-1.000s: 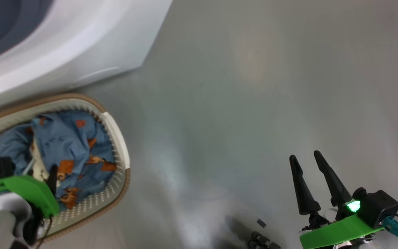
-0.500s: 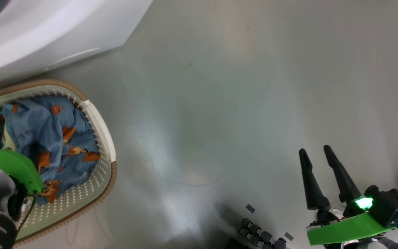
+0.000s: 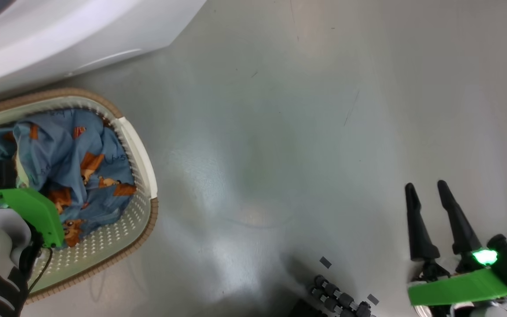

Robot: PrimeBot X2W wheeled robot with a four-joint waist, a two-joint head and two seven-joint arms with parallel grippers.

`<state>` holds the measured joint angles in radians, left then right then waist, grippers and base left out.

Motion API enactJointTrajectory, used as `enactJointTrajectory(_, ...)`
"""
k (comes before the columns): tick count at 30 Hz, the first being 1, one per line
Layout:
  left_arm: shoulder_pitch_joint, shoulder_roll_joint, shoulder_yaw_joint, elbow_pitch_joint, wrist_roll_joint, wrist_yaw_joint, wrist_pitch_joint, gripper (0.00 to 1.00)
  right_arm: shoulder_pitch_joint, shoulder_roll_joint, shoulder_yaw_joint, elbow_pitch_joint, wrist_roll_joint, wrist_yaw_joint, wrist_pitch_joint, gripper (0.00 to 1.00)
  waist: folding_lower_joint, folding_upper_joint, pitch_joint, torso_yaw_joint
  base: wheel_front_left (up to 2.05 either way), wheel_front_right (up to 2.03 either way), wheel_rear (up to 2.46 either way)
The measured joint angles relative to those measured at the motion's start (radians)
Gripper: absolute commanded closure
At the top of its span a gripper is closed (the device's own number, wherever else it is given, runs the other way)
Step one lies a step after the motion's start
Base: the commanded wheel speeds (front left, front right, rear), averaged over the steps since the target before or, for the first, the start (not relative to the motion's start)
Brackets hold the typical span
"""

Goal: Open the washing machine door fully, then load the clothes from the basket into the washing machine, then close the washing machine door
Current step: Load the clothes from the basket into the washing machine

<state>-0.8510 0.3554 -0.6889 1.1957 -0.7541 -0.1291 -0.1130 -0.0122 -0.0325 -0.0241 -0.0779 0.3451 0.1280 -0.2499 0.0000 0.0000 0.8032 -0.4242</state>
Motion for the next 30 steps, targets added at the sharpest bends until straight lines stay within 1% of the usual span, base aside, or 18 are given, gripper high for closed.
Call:
enactJointTrajectory(5, 0.005, -0.007, 0.012, -0.009, -0.032, 0.000, -0.094, 1.00, -0.052, 0.001, 0.020, 0.031, 0.000, 0.000, 0.000, 0.00, -0.0001, 0.0000, -0.018, 0.006, 0.00, 0.00, 0.00)
enactJointTrajectory(9, 0.047, -0.028, 0.030, -0.065, -0.039, 0.000, -0.135, 1.00, -0.072, 0.000, 0.018, 0.055, -0.009, 0.000, 0.000, 0.00, 0.0000, 0.0000, -0.050, 0.024, 0.00, 0.00, 0.00)
enactJointTrajectory(11, 0.089, -0.028, 0.072, -0.147, -0.026, 0.013, -0.135, 1.00, -0.071, 0.000, 0.017, 0.069, -0.030, 0.000, 0.000, 0.00, 0.0000, 0.0000, -0.071, 0.037, 0.00, 0.00, 0.00)
enactJointTrajectory(14, 0.172, -0.031, 0.162, -0.310, 0.019, 0.048, -0.135, 1.00, -0.071, 0.000, 0.012, 0.087, -0.046, 0.000, 0.000, 0.00, 0.0000, 0.0000, -0.111, 0.063, 0.00, 0.00, 0.00)
enactJointTrajectory(16, 0.249, -0.044, 0.223, -0.415, 0.063, 0.063, -0.138, 1.00, -0.070, 0.000, 0.007, 0.101, -0.058, 0.000, 0.000, 0.00, 0.0000, 0.0000, -0.143, 0.084, 0.00, 0.00, 0.00)
enactJointTrajectory(17, 0.333, -0.069, 0.272, -0.506, 0.105, 0.073, -0.139, 1.00, -0.068, 0.000, 0.003, 0.113, -0.073, 0.000, 0.000, 0.00, 0.0000, 0.0000, -0.180, 0.106, 0.00, 0.00, 0.00)
enactJointTrajectory(20, 0.454, -0.107, 0.335, -0.623, 0.163, 0.078, -0.139, 1.00, -0.050, -0.001, -0.006, 0.126, -0.103, 0.000, 0.000, 0.00, 0.0000, 0.0000, -0.243, 0.143, 0.00, 0.00, 0.00)
enactJointTrajectory(24, 0.582, -0.141, 0.413, -0.762, 0.239, 0.081, -0.139, 1.00, -0.002, -0.002, -0.019, 0.139, -0.116, 0.000, 0.000, 0.00, 0.0000, 0.0000, -0.331, 0.189, 0.00, 0.00, 0.00)
enactJointTrajectory(30, 0.752, -0.201, 0.503, -0.922, 0.331, 0.081, -0.140, 1.00, 0.075, -0.002, -0.031, 0.157, -0.145, 0.000, 0.000, 0.00, 0.0000, 0.0000, -0.465, 0.251, 0.00, 0.00, 0.00)
